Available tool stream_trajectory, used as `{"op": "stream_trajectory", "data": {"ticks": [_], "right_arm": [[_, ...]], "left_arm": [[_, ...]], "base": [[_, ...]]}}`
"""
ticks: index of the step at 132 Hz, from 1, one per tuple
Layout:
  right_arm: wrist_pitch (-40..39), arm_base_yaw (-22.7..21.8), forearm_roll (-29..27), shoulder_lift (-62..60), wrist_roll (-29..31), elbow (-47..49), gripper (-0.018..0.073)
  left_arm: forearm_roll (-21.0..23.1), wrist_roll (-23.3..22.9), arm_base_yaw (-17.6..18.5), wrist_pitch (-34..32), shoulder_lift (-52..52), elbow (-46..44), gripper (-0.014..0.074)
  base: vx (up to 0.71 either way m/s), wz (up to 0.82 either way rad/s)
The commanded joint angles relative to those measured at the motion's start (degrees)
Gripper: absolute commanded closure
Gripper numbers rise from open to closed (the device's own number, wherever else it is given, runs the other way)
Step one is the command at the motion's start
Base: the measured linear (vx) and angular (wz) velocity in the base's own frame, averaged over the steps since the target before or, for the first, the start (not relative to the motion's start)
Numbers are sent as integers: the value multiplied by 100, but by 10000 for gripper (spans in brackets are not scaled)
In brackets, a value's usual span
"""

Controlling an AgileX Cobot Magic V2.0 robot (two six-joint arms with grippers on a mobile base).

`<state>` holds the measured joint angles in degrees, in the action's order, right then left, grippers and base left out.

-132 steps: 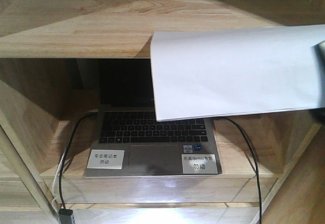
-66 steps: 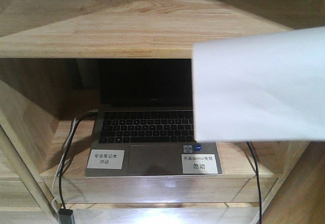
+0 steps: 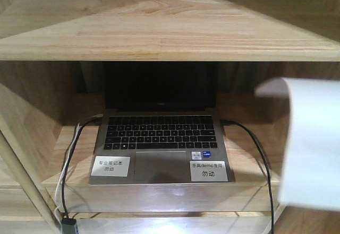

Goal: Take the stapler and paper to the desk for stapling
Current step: 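Pull the paper off the shelf with the right gripper, then drive the base toward the wooden desk holding stapler and paper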

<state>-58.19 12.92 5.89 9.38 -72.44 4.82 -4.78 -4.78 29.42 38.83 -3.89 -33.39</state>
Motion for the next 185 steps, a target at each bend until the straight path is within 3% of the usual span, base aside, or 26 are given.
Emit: {"op": "stream_trajectory", "data": {"ticks": [1,185], "right_arm": [[-6,-41,67,-132,14,135,561],[163,-41,69,-297,14,135,561]], "left_arm": [[-11,0,26,-667,-93,-160,603],[-16,0,26,-666,-93,-160,603]], "base": [[0,0],[0,0]]}}
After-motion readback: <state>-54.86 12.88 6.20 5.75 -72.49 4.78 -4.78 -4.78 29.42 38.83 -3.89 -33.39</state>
